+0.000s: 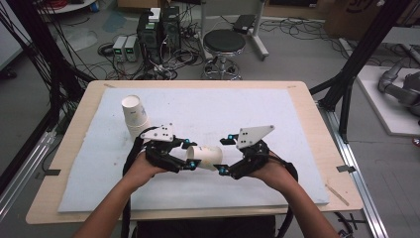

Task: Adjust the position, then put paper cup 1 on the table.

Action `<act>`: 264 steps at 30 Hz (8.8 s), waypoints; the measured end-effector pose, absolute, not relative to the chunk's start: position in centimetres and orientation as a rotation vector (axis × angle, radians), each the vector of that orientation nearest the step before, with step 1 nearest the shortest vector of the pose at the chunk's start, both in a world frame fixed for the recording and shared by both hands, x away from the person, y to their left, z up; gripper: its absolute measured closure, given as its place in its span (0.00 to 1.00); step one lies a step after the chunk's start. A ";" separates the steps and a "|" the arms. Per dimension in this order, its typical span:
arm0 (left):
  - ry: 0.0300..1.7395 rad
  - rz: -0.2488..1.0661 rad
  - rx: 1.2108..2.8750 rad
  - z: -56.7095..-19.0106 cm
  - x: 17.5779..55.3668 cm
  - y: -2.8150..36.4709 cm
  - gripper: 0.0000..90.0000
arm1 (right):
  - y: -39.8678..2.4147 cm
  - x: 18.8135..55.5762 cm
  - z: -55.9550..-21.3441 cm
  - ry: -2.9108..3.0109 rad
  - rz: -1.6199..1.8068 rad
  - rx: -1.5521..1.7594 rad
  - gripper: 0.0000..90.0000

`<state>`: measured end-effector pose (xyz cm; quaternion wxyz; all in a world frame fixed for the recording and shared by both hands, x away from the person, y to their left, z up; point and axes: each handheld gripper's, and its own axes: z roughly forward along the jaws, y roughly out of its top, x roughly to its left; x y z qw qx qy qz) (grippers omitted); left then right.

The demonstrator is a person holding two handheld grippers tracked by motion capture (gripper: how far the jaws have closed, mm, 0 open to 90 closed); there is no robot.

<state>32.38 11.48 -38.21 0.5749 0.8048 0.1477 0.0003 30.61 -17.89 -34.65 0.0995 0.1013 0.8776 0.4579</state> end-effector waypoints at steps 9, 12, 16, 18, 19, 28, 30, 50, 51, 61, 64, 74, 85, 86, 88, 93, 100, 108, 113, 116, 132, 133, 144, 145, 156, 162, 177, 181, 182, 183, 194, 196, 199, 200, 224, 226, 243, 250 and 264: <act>0.354 0.042 1.807 -38.7 32.0 12.4 0.41 | -19.4 29.7 -36.4 2.484 1.507 0.372 0.23; 0.348 0.048 1.778 -38.7 31.9 12.6 0.41 | -20.0 29.4 -37.0 2.443 1.569 0.406 0.23; 0.330 0.063 1.749 -38.6 31.6 12.7 0.41 | -20.7 29.1 -37.8 2.398 1.627 0.444 0.23; 0.318 0.065 1.732 -38.5 31.4 12.7 0.41 | -20.8 29.1 -38.2 2.391 1.634 0.452 0.23; 0.318 0.065 1.732 -38.5 31.4 12.7 0.41 | -20.9 29.1 -38.4 2.393 1.642 0.456 0.23; 0.287 0.049 1.707 -38.3 31.1 12.5 0.41 | -21.4 29.1 -39.3 2.392 1.680 0.472 0.23; 0.271 0.037 1.701 -38.3 31.0 12.3 0.41 | -21.4 29.2 -39.4 2.396 1.683 0.471 0.23; 0.170 -0.066 1.690 -38.1 30.6 11.4 0.41 | -19.7 29.6 -39.6 2.449 1.820 0.358 0.23; 0.167 -0.069 1.687 -38.1 30.6 11.4 0.41 | -19.7 29.6 -39.5 2.451 1.839 0.341 0.23; 0.155 -0.096 1.665 -38.4 30.6 11.6 0.41 | -19.7 29.6 -39.5 2.465 1.884 0.297 0.32; 0.159 -0.102 1.650 -38.6 30.7 11.7 0.41 | -19.8 29.6 -39.5 2.460 1.898 0.300 0.33; 0.217 -0.100 1.637 -38.9 30.6 11.7 0.23 | -20.0 29.7 -39.3 2.448 1.925 0.315 0.35; 0.275 -0.008 1.731 -37.9 30.7 12.5 0.16 | -20.2 30.3 -37.3 2.527 1.698 0.327 0.35; 0.274 0.007 1.744 -37.8 30.7 12.5 0.16 | -20.2 30.3 -37.3 2.527 1.698 0.327 0.35; 0.278 0.028 1.769 -37.6 30.7 12.6 0.16 | -19.8 30.5 -36.6 2.549 1.639 0.306 0.35; 0.274 0.068 1.833 -37.0 30.5 12.5 0.16 | -19.0 30.8 -35.7 2.599 1.552 0.282 0.35; 0.271 0.088 1.883 -36.8 30.5 12.5 0.16 | -17.9 31.1 -35.0 2.662 1.411 0.246 0.35; 0.269 0.108 1.954 -36.7 30.6 12.1 0.17 | -17.0 31.3 -34.4 2.716 1.292 0.207 0.35; 0.257 0.116 2.017 -36.7 30.7 11.5 0.17 | -16.1 31.4 -34.0 2.765 1.168 0.177 0.35; 0.253 0.123 2.039 -36.7 30.7 11.4 0.17 | -15.6 31.5 -33.9 2.791 1.090 0.160 0.35; 0.219 0.134 2.158 -37.3 30.9 10.2 0.18 | -13.0 31.4 -33.2 2.852 0.848 0.078 0.35; 0.220 0.131 2.163 -37.3 30.9 10.1 0.18 | -12.9 31.4 -33.2 2.852 0.841 0.069 0.35; 0.205 0.101 2.232 -37.7 31.1 9.0 0.24 | -11.0 31.4 -32.7 2.904 0.685 0.006 0.34; 0.205 0.096 2.238 -37.7 31.1 9.0 0.26 | -10.9 31.4 -32.7 2.912 0.669 -0.001 0.34; 0.141 0.068 2.263 -37.8 31.1 8.8 0.39 | -10.6 31.3 -32.8 2.932 0.653 -0.029 0.34; 0.176 0.060 2.215 -37.8 31.0 9.1 0.37 | -11.0 31.6 -32.1 2.923 0.813 0.028 0.26; 0.416 0.158 1.973 -40.3 30.9 13.3 0.34 | -16.8 32.0 -32.7 2.712 1.250 0.340 0.24; 0.475 0.207 1.893 -40.9 30.7 14.8 0.34 | -19.2 31.9 -34.2 2.592 1.357 0.460 0.24; 0.487 0.222 1.876 -41.0 30.7 15.1 0.34 | -19.2 31.9 -34.2 2.592 1.357 0.460 0.24; 0.495 0.235 1.863 -41.1 30.6 15.4 0.34 | -19.7 31.8 -34.6 2.569 1.383 0.494 0.24; 0.588 0.363 1.736 -41.9 29.9 18.5 0.33 | -25.2 30.8 -38.6 2.379 1.441 0.712 0.24; 0.602 0.383 1.715 -41.8 29.8 19.1 0.33 | -26.0 30.7 -39.2 2.360 1.429 0.743 0.24; 0.627 0.418 1.684 -42.0 29.6 19.8 0.33 | -27.2 30.4 -39.9 2.311 1.411 0.786 0.24; 0.634 0.430 1.674 -42.1 29.5 20.0 0.33 | -27.2 30.4 -39.9 2.311 1.411 0.786 0.24; 0.693 0.523 1.593 -42.1 28.2 22.3 0.33 | -28.3 29.5 -41.2 2.225 1.403 0.829 0.24; 0.705 0.534 1.584 -42.1 27.8 22.7 0.33 | -28.3 29.6 -41.2 2.224 1.400 0.825 0.24; 0.879 0.634 1.505 -43.0 27.0 28.7 0.33 | -28.5 29.1 -41.2 2.222 1.400 0.823 0.24; 0.973 0.663 1.530 -44.2 27.5 30.2 0.33 | -28.4 28.9 -41.1 2.227 1.396 0.814 0.24; 1.159 0.673 1.642 -45.8 28.4 31.1 0.33 | -28.1 29.0 -41.2 2.236 1.392 0.792 0.24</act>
